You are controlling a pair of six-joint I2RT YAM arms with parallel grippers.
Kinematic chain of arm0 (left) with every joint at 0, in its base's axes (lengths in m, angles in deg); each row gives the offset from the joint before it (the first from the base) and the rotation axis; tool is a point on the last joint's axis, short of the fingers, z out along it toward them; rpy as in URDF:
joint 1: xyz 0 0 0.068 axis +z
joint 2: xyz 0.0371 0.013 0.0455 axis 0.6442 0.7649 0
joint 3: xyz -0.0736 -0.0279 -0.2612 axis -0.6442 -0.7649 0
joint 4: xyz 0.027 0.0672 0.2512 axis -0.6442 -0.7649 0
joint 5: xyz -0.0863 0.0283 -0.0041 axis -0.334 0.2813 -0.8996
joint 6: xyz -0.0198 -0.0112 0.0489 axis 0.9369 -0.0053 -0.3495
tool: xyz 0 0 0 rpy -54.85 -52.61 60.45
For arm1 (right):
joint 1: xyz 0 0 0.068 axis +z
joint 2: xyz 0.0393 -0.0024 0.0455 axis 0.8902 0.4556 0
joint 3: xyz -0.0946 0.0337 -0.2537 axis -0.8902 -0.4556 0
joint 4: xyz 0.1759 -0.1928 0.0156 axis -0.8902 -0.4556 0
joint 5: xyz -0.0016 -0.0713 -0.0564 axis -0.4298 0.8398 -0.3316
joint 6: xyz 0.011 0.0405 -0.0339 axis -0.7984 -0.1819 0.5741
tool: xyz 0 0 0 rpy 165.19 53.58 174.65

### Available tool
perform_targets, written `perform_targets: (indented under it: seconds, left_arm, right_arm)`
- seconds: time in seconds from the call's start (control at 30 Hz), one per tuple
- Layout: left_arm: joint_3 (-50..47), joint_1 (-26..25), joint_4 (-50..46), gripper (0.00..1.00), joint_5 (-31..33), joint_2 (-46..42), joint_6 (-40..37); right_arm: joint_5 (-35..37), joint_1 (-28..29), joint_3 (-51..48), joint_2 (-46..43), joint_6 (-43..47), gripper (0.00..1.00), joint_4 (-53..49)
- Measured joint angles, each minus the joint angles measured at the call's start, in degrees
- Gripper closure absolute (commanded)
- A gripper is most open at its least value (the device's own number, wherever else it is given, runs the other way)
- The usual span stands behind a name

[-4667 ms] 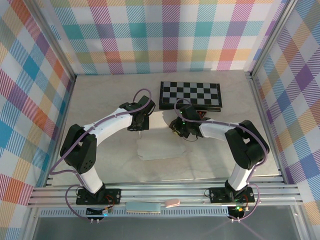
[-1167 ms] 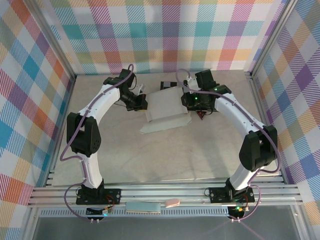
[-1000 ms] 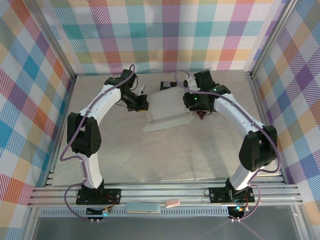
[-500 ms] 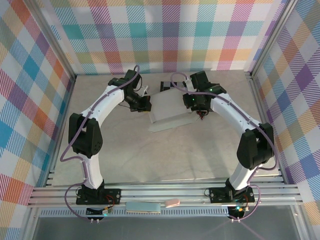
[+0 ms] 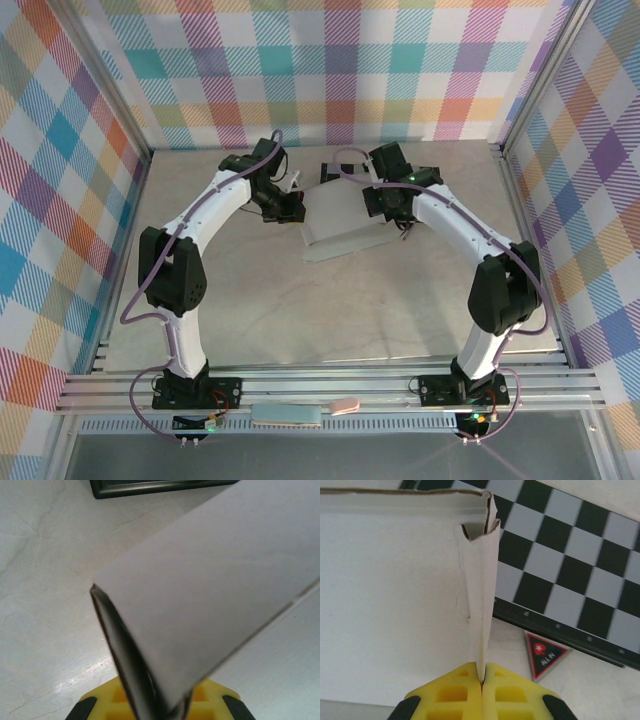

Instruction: Fold the paper box

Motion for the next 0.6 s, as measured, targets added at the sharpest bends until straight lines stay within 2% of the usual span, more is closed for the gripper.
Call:
perform_targets:
  seconds: [0.17, 0.3, 0.4, 0.6]
  left_arm:
    - [0.2, -0.7, 0.9, 1.00, 1.2, 0.0, 0.6]
    - [0.2, -0.9, 0.9, 1.00, 2.1, 0.0, 1.4]
    - [0.2, -0.9, 0.9, 1.00, 2.2, 0.0, 1.6]
    - [0.2, -0.9, 0.9, 1.00, 2.0, 0.0, 1.6]
  right_arm:
    - [11.6, 3.9, 4.6, 3.6, -3.8, 1.00, -4.8]
    - [15.3, 5.7, 5.2, 4.7, -6.3, 1.00, -6.6]
    - [13.4, 5.0, 5.2, 4.7, -6.9, 1.00, -6.6]
    - [-0.3, -0.3, 5.2, 4.6, -6.3, 0.94, -5.5]
